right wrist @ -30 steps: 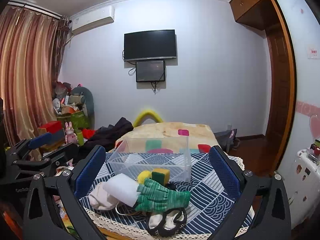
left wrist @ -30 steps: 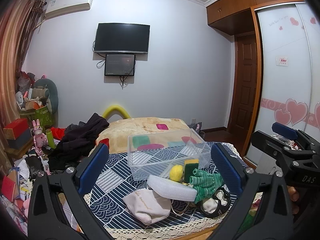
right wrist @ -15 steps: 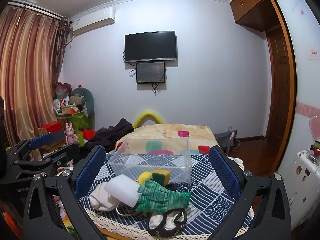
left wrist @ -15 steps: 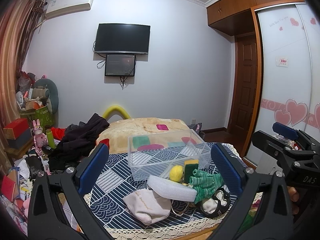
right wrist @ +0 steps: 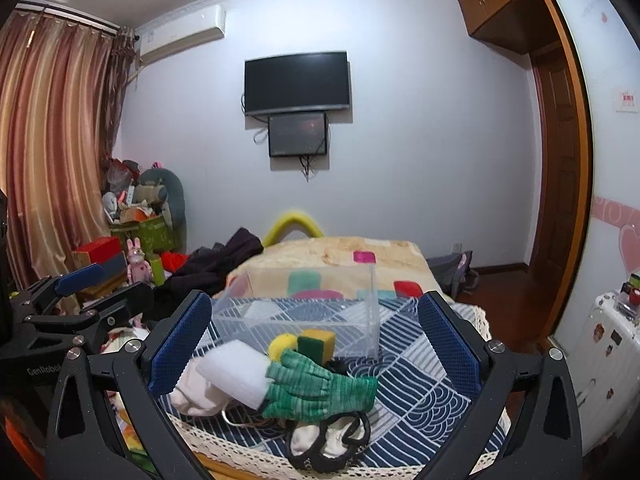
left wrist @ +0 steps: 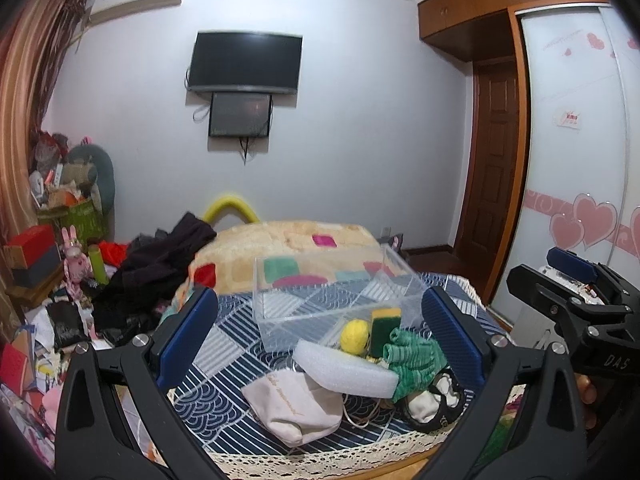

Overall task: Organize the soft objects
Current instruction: 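Place white foam block with left tool while right tool places green glove in box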

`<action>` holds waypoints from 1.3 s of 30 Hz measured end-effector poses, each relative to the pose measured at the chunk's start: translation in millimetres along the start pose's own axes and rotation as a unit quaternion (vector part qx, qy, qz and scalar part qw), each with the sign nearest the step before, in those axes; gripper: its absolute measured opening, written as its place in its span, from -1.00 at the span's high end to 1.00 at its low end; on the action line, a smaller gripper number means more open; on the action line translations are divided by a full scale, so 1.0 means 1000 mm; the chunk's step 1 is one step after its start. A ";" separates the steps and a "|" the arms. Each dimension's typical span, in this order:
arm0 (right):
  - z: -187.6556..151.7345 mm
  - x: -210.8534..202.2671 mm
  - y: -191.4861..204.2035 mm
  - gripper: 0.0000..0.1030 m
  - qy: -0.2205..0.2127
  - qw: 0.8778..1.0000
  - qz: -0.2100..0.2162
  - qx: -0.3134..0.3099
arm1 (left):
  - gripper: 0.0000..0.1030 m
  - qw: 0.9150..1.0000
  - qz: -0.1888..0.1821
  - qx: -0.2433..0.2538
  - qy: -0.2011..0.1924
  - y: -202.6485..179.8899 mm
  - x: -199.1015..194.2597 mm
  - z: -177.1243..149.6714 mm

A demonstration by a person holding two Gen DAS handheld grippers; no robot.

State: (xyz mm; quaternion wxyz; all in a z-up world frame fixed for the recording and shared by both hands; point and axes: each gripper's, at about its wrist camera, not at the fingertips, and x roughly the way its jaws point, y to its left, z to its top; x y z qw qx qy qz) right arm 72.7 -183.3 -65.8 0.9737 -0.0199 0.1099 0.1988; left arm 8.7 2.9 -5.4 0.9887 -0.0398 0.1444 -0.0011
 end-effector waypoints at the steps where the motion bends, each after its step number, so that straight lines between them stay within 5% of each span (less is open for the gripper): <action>1: -0.003 0.006 -0.003 -1.00 0.010 1.000 -0.003 0.002 | -1.00 1.000 0.000 -0.002 0.008 0.001 0.005 -0.001; 23: -0.075 0.099 -0.028 -1.00 0.193 0.980 0.022 0.043 | -0.97 0.977 -0.036 -0.022 0.209 0.006 0.126 -0.072; 29: -0.086 0.109 -0.028 -0.99 0.221 0.972 0.046 0.063 | -0.18 0.972 -0.074 -0.035 0.221 0.010 0.130 -0.081; 31: -0.086 0.107 -0.022 -0.99 0.218 0.973 0.050 0.053 | -0.07 0.972 -0.080 -0.030 0.219 0.009 0.127 -0.081; 33: -0.086 0.106 -0.019 -0.83 0.214 0.974 0.053 0.044 | 0.05 0.974 -0.079 -0.019 0.213 0.005 0.123 -0.082; 39: -0.085 0.107 -0.014 0.14 0.216 0.973 0.078 0.023 | 0.26 0.979 -0.069 -0.002 0.191 0.000 0.109 -0.073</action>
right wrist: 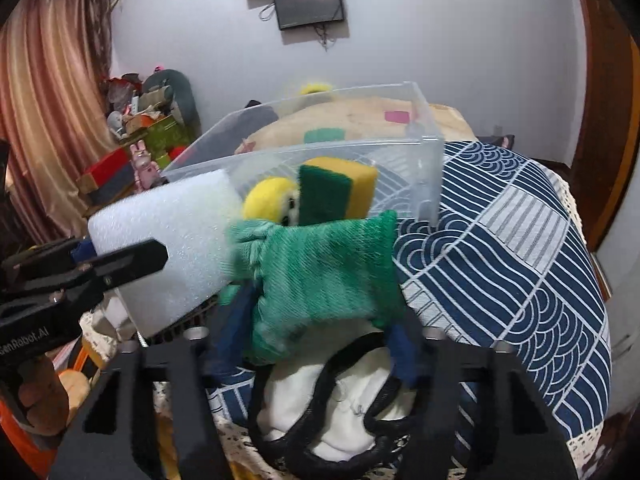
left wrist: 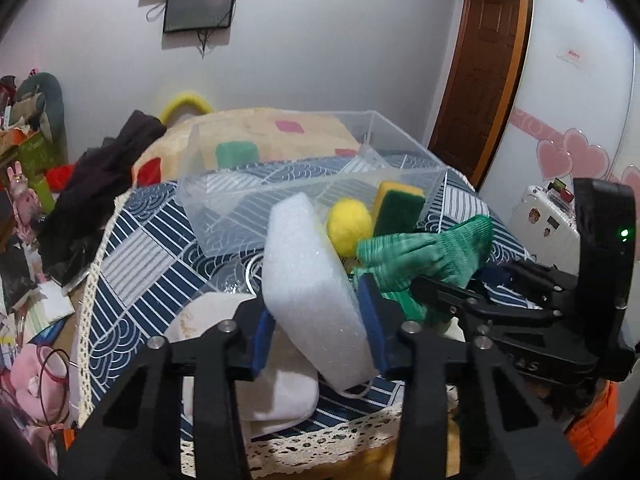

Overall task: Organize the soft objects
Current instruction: 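Place white foam block with left tool while right tool places green glove in box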

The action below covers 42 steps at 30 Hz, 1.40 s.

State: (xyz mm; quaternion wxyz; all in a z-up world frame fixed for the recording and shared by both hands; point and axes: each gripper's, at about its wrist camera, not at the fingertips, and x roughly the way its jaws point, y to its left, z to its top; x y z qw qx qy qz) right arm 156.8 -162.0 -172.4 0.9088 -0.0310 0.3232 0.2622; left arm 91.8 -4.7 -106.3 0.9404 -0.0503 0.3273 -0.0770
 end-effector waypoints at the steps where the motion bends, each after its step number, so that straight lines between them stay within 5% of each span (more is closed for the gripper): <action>1: 0.000 -0.001 0.000 0.27 -0.002 1.000 0.003 -0.002 | 0.27 1.000 0.000 0.001 -0.003 0.000 -0.002 0.001; 3: 0.001 -0.005 0.000 0.51 -0.010 1.000 0.002 -0.008 | 0.30 1.000 0.002 0.001 -0.013 0.001 -0.009 0.002; 7: 0.003 -0.016 0.001 0.63 -0.031 0.999 -0.002 -0.018 | 0.34 0.999 0.010 0.000 -0.034 0.002 -0.022 0.004; 28: 0.057 -0.055 0.001 0.64 -0.133 0.990 -0.037 -0.030 | 0.40 0.985 0.067 0.005 -0.157 0.017 -0.070 0.052; 36: 0.084 -0.033 0.000 0.64 -0.133 0.989 -0.047 -0.038 | 0.40 0.983 0.085 0.001 -0.161 0.029 -0.040 0.083; 42: 0.101 0.000 -0.003 0.64 -0.101 0.994 -0.039 -0.034 | 0.40 0.990 0.070 -0.009 -0.121 0.044 -0.002 0.110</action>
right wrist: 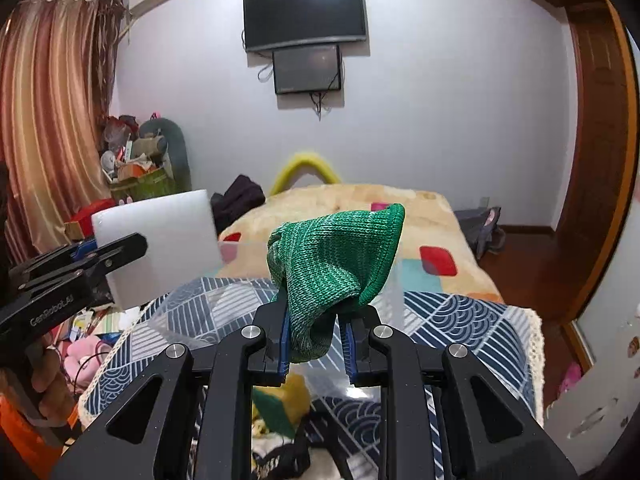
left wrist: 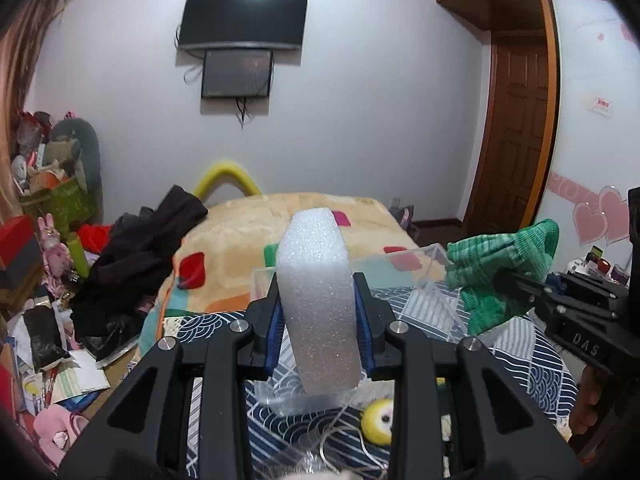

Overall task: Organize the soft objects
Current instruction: 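Place white foam block with left tool while right tool places green glove in box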

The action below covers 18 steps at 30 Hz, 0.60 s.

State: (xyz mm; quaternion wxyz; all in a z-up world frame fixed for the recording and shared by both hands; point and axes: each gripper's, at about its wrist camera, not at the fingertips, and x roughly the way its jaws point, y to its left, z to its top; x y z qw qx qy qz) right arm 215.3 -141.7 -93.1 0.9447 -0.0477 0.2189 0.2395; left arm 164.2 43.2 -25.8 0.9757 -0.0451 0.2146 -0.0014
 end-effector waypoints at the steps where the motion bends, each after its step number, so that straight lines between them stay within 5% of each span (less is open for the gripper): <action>1: 0.000 0.007 0.000 0.64 0.008 1.000 0.000 -0.001 | 0.40 1.000 -0.001 -0.001 0.009 0.001 0.009 0.002; 11: -0.013 0.063 -0.002 0.63 0.106 0.994 -0.002 -0.016 | 0.40 0.995 0.001 0.002 0.098 0.002 0.083 -0.008; 18: -0.022 0.071 -0.003 0.63 0.146 0.989 -0.002 -0.022 | 0.42 0.989 -0.012 -0.003 0.147 0.006 0.099 -0.022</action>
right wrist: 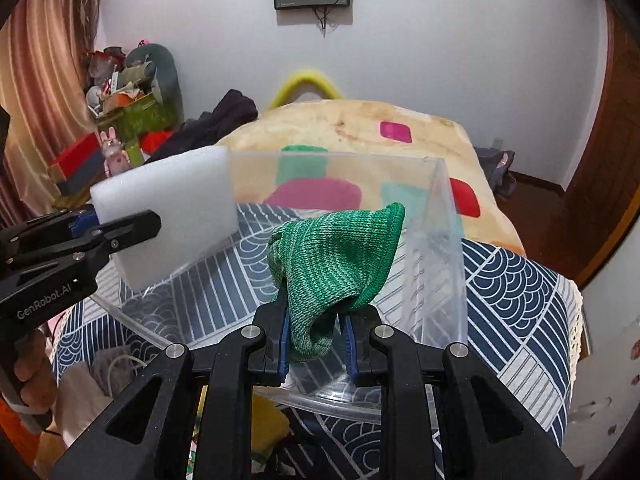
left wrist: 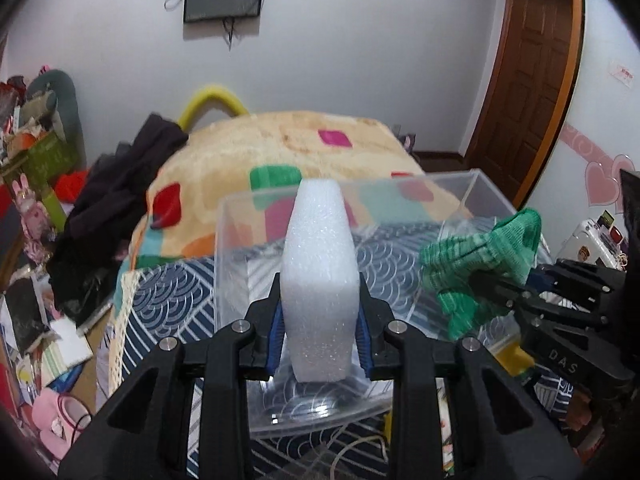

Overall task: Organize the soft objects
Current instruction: 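Place white foam block with left tool while right tool places green glove in box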

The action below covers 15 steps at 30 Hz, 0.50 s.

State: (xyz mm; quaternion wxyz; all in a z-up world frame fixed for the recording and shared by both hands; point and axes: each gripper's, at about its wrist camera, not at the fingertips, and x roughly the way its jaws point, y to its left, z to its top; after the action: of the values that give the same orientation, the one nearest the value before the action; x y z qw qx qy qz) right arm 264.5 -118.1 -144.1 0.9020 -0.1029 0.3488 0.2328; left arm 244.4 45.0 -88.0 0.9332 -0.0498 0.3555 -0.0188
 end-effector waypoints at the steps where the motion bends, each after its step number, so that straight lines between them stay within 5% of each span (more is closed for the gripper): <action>1: -0.001 -0.002 0.001 0.62 0.001 1.000 -0.002 -0.002 | 0.42 1.000 0.001 -0.002 0.007 0.001 0.002 -0.001; 3: -0.003 -0.008 0.003 0.53 -0.005 1.000 -0.009 -0.006 | 0.42 1.000 0.008 -0.005 0.014 0.003 0.003 -0.005; 7: -0.004 -0.024 0.007 -0.02 -0.026 0.999 -0.028 -0.015 | 0.42 1.000 0.002 -0.007 0.017 0.004 -0.002 -0.013; 15: -0.004 -0.063 0.007 -0.41 -0.075 0.996 -0.036 -0.010 | 0.07 0.999 0.032 0.005 -0.030 -0.003 -0.038 -0.018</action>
State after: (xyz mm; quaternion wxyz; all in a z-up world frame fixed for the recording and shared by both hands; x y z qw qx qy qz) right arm 218.0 -135.8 -104.7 0.9322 -0.1065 0.2739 0.2112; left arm 204.4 43.2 -76.1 0.9437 -0.0339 0.3290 0.0106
